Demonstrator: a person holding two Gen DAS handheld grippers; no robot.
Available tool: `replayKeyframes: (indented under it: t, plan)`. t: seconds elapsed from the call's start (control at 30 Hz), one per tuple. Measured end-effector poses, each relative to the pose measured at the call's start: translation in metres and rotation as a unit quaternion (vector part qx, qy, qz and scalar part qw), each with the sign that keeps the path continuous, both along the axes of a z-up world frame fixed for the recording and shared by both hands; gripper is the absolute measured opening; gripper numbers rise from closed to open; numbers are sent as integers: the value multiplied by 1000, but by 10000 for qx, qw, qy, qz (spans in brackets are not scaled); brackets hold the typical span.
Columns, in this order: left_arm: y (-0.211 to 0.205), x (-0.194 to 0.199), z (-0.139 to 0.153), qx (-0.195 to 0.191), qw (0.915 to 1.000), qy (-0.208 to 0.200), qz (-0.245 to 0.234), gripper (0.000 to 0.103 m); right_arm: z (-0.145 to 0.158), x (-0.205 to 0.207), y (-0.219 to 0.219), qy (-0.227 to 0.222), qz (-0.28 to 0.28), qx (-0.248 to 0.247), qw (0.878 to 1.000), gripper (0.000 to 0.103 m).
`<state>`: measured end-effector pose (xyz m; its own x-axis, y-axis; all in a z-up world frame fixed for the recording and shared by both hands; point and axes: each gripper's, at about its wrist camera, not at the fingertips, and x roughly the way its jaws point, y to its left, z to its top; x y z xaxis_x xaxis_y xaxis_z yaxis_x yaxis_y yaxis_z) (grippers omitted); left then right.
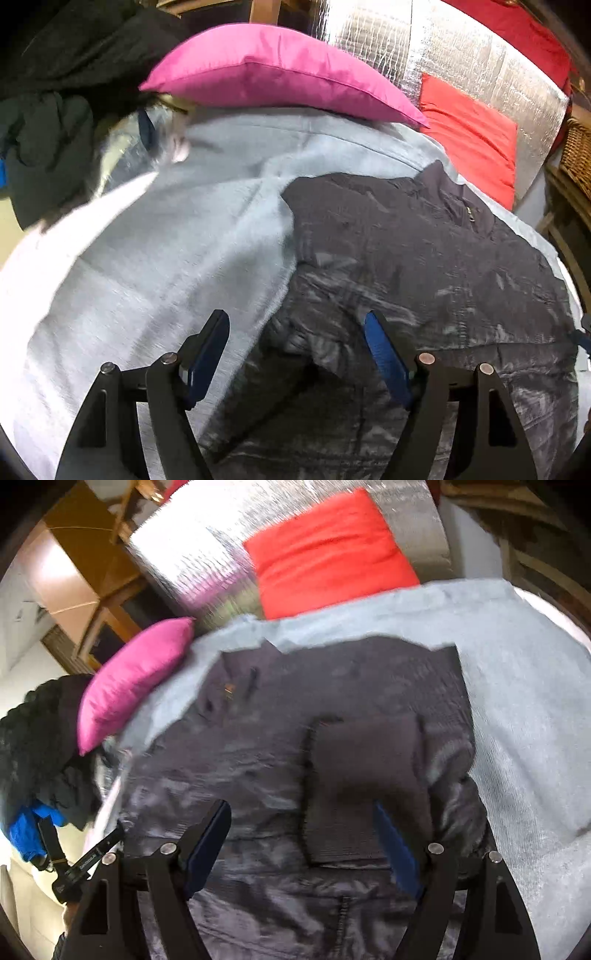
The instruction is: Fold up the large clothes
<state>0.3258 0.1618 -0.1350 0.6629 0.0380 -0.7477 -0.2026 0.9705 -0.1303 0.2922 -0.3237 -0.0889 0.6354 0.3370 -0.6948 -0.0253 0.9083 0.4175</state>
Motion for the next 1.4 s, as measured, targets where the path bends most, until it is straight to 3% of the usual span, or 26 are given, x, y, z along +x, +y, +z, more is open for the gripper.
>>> replayKeyframes:
  t: [0.07,0.13,0.33,0.43,0.53,0.7,0.87,0.97,1.07,1.17,1.3,1.4]
  plan:
    - [8,7,-14,-139,9994,295,72,79,-4,2,1,61,6,-93,9999,82]
    - [15,9,-27,-524,9972,521,96,79,-24,9,-1,329,34,-71,9994,82]
    - [21,-5,-12,-686,9972,181,222,78,-22,8,3,288,62,-159,9994,82]
    - [24,-3,-23,-766,9960,411,223,78,-23,8,2,303,66,-78,9995,82]
    - [27,-10,-21,-947,9942,377,340,78,-22,9,1,322,65,-54,9994,82]
    - [18,-20,6,-663,9975,-3,250,78,-16,11,-2,431,-80,107,9990,82]
    - [-6,-12,25,-229,9992,-324,41,78,11,3,4,29,-12,348,9994,82]
    - [-21,0,28,-165,9992,-348,-123,78,4,8,8,138,41,396,9991,82]
    - [-44,13,20,55,9993,-144,-336,78,-27,20,1,618,-95,434,9971,81]
    - [-61,19,17,253,9983,-148,-511,78,-9,18,7,445,-119,405,9981,82]
    - [-82,25,19,341,9967,-237,-692,78,17,32,25,97,248,399,9988,82]
    - [-96,36,10,488,9955,-75,-806,78,0,58,27,351,158,416,9984,82]
